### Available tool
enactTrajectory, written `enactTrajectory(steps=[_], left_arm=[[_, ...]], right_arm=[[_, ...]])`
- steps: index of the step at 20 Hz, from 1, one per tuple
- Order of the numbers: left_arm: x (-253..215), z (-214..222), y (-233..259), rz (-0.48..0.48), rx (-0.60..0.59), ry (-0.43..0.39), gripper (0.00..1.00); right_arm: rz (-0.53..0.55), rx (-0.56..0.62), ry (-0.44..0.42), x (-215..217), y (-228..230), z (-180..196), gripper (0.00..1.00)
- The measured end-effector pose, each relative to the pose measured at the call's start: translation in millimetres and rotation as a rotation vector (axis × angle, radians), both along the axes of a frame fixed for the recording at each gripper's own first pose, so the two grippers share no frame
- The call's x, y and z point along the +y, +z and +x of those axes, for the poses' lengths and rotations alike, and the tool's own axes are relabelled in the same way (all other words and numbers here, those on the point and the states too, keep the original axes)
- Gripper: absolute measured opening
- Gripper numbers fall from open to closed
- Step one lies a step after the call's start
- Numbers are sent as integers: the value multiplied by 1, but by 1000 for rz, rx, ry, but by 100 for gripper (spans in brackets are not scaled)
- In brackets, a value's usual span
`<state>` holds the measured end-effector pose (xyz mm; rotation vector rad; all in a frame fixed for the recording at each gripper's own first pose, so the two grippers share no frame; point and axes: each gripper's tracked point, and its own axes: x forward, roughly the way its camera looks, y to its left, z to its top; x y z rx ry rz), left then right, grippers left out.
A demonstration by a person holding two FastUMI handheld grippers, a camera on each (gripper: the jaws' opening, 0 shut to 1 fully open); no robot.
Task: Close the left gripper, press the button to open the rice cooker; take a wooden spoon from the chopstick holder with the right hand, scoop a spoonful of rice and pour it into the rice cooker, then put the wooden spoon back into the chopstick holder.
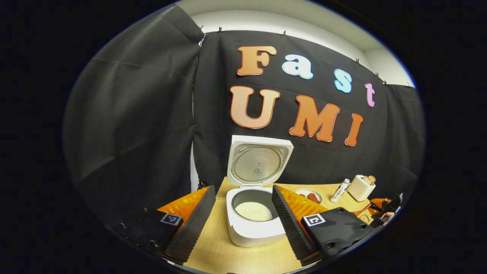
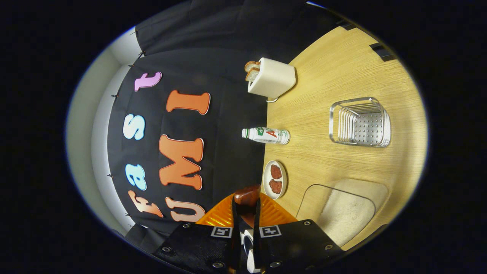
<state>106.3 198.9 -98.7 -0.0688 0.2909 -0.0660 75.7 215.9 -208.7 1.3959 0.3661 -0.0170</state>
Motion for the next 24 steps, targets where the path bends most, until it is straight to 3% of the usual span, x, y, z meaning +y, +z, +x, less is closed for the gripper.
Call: enactTrajectory(steps=[9,12,13,14,24], left_arm=[[17,8,8,-7,-30,21,100],[28,8,13,16,-46,41,100],[30,8,14,20,-51,45,100],[30,8,16,14,-52,45,100],[61,15,24,-8,-62,83,99]], right_arm=[[18,-59,95,81,58,40,12],[18,-67,134,114,68,53,12],[18,-66,147,125,71,58,7],[15,-65,163,136,74,61,12],[-57,-98,305,253,97,95,12]])
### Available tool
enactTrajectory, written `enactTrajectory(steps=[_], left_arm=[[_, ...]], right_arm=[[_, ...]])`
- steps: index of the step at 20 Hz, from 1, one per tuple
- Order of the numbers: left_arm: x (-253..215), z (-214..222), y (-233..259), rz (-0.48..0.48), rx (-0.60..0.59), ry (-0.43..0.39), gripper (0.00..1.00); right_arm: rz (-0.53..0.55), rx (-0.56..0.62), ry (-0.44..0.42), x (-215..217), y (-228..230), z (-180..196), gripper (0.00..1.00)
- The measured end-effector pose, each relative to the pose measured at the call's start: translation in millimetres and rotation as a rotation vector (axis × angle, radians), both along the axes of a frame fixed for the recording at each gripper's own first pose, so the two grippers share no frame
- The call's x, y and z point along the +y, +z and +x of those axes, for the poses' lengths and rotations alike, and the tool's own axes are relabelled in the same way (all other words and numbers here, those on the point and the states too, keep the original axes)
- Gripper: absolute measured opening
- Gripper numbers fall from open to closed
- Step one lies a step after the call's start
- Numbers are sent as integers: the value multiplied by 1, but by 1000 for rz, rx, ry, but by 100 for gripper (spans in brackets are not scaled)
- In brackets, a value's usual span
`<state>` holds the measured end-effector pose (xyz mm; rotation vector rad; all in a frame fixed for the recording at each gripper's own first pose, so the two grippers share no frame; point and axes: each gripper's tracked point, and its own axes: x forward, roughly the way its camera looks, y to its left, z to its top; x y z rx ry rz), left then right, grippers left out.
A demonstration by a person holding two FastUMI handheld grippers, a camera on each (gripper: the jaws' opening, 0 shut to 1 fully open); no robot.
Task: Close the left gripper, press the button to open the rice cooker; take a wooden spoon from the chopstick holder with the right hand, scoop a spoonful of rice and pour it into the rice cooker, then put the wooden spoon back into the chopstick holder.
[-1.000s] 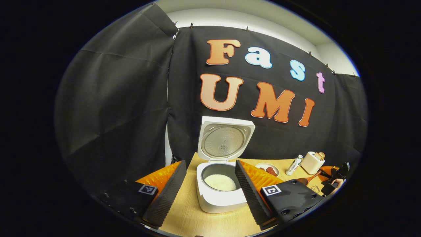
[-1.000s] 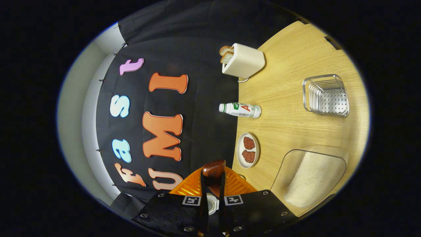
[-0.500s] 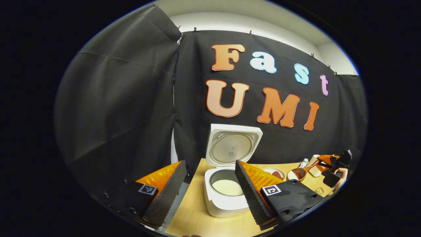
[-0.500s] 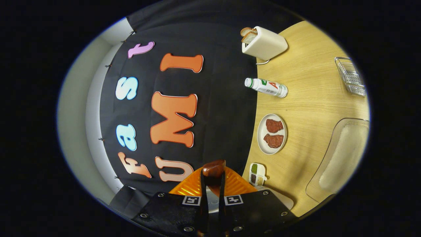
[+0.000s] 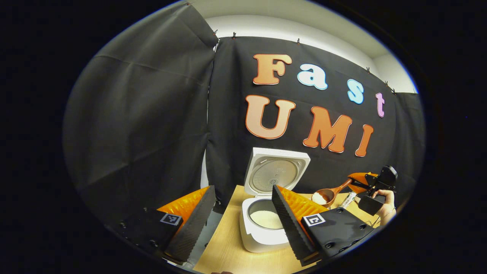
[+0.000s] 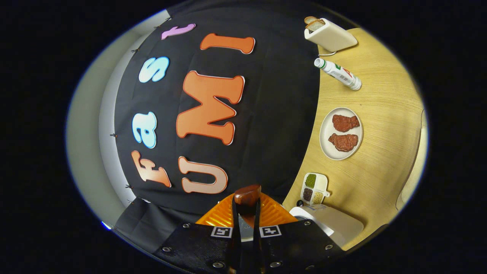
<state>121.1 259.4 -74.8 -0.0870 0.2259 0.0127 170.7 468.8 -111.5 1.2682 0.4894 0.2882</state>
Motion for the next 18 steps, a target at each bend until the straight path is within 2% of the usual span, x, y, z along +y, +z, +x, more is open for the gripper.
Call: enactTrajectory(steps=[3,9,18], left_arm=[[11,0,-1,-3,0,17,99],[32,-2,-2,-1,5,53,99],[50,-10,-8,-3,19,86,100]], right_arm=[[-41,-10,32,26,0,5,12],[-194,-69,68,63,-3,11,12],[-366,-199,124,99,13,8,12]])
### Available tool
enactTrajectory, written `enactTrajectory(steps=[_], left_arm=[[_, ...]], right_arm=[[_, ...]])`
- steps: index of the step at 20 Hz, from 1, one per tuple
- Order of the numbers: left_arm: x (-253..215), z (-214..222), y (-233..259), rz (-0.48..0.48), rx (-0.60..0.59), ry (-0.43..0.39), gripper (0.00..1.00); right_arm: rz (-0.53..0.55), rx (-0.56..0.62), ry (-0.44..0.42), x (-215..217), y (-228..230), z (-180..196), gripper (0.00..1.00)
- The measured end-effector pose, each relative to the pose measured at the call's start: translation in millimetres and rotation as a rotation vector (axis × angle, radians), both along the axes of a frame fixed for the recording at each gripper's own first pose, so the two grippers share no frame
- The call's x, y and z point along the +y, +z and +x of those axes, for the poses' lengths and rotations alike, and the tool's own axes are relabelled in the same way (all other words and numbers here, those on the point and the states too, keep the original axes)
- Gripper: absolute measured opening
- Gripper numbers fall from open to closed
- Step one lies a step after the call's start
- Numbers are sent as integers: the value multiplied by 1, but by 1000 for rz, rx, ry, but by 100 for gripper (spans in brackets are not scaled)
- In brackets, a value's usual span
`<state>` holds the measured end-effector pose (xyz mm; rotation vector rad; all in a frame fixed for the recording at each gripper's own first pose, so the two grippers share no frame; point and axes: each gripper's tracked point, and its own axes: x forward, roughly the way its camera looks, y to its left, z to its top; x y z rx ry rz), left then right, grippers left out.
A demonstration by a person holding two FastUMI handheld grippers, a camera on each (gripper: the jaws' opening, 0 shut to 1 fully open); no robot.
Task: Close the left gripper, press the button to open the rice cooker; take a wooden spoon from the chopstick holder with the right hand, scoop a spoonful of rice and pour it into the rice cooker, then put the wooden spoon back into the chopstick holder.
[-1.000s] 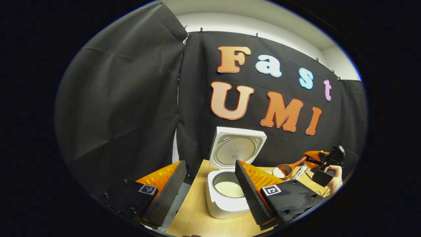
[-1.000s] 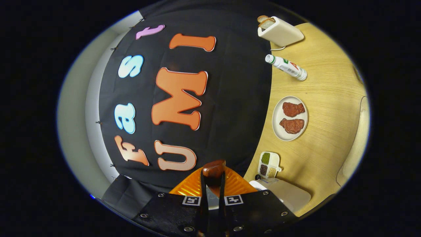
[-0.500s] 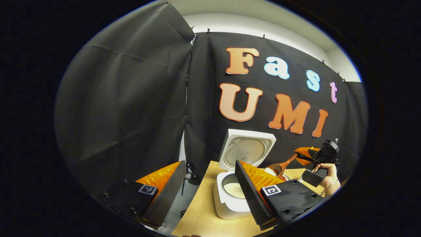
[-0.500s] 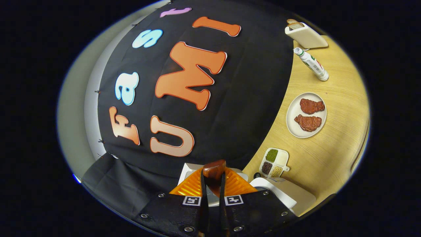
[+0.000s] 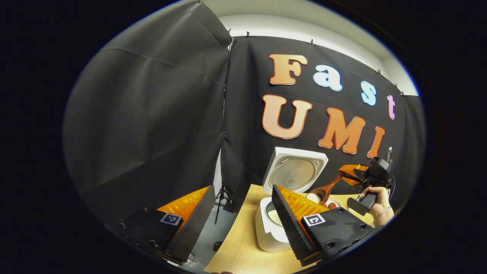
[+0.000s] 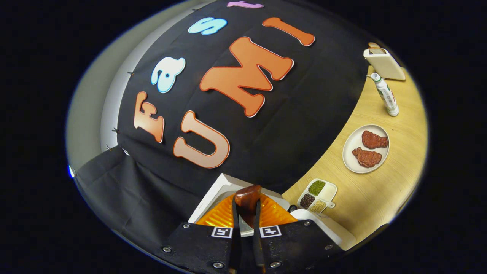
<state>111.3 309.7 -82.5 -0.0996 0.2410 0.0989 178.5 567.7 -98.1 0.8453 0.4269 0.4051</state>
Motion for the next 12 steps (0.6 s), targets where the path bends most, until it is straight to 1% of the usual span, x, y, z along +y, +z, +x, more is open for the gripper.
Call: enactTrajectory(steps=[6,8,12], left_arm=[[2,-2,0,-6,4,12,100],[1,-2,-1,-6,6,13,100],[-1,-2,-4,-1,15,13,100]], right_arm=[[-164,-148,55,15,20,-5,12],[-197,-186,81,19,25,-14,12],[-285,-263,113,22,27,-17,12]])
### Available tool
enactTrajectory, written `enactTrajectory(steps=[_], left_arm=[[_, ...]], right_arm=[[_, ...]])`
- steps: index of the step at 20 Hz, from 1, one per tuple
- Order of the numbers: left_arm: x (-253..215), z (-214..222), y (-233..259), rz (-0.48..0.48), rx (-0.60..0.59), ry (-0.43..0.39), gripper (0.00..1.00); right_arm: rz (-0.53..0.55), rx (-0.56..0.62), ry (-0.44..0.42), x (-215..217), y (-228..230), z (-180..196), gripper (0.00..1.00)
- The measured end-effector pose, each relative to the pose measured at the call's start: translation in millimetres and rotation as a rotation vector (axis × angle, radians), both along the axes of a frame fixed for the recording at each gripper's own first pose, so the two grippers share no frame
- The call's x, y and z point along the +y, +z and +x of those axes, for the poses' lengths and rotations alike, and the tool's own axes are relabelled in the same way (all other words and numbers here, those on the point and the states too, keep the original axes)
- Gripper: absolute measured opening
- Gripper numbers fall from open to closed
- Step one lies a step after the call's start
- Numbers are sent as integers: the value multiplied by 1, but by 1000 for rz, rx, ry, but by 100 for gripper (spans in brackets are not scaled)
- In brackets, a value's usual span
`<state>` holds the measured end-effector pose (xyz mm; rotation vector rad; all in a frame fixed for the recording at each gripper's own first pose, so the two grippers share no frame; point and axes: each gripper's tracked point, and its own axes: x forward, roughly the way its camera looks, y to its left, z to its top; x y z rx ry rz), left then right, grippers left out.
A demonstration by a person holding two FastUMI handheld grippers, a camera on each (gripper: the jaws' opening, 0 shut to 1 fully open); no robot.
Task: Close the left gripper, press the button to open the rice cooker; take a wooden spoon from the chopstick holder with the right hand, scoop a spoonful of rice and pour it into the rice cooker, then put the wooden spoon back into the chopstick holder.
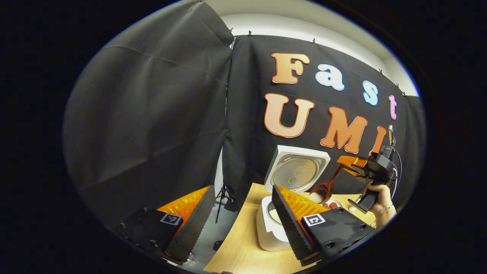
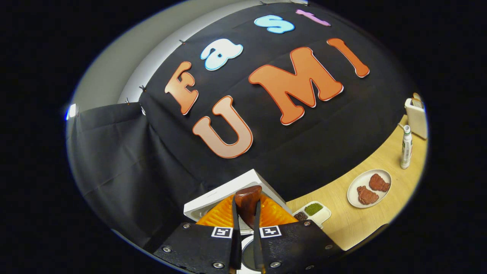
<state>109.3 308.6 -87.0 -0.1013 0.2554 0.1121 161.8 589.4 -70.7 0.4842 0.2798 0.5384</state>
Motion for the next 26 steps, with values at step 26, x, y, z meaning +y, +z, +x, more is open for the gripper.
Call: enactTrajectory(steps=[26], left_arm=[[3,-7,-9,1,26,22,100]], right_arm=[[-387,-354,214,35,4,-39,12]])
